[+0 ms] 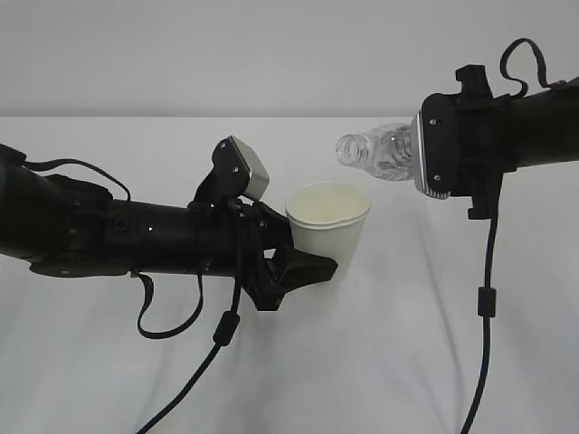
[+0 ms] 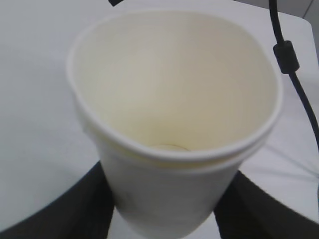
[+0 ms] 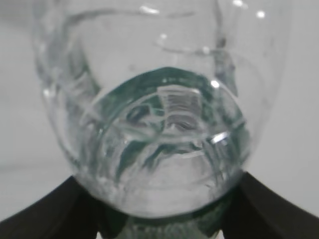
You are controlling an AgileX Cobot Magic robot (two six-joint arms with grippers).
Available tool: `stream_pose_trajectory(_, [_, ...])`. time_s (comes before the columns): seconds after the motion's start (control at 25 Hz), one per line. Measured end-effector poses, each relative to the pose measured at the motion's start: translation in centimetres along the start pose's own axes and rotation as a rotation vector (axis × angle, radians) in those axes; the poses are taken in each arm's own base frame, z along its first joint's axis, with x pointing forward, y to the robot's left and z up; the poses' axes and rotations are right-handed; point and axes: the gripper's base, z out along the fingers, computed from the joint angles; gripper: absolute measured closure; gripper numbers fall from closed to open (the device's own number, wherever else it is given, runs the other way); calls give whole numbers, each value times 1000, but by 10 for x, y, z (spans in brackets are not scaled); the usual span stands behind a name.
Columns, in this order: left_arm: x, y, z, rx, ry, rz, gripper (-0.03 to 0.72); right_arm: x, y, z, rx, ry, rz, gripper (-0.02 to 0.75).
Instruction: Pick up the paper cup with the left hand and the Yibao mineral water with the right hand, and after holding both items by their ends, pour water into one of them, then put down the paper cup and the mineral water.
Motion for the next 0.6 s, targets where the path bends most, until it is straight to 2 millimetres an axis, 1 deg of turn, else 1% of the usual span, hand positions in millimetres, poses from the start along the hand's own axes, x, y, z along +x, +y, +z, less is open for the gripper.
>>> stream_pose_trajectory(0.44, [0, 3, 0, -37, 3, -26, 276, 0, 0, 0, 0, 0, -64, 259])
stream_pose_trajectory(0.6, [0, 4, 0, -40, 2, -30, 276, 0, 0, 0, 0, 0, -116, 260])
